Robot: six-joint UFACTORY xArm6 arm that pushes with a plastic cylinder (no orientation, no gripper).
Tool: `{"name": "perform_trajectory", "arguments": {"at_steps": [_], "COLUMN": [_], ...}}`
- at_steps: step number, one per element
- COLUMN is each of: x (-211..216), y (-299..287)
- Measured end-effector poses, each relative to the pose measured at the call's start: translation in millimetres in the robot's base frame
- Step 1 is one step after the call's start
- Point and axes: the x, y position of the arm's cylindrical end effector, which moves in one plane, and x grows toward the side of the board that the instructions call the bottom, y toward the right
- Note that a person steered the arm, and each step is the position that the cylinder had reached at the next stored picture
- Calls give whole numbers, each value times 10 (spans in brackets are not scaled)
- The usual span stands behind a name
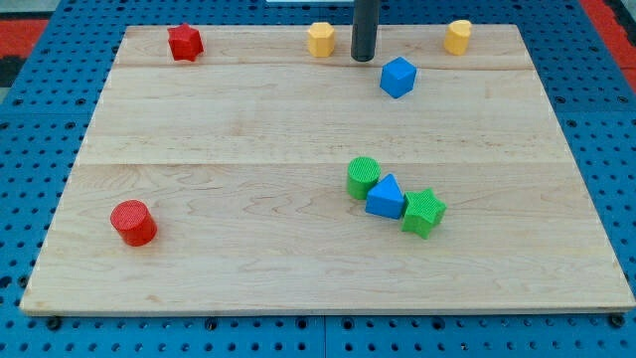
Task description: Push the blue cube diagonal to the blue triangle
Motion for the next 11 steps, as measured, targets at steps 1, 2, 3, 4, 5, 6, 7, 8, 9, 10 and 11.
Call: {"name": "perform_trajectory", "arguments": {"at_steps": [1, 2, 3, 4, 5, 6, 7, 8, 9, 10, 11], "x": [-20, -29, -29, -29, -10, 362, 746, 877, 655, 390, 663], "y": [0, 0, 32, 35, 78, 394, 759, 879, 935, 1437, 1613]}}
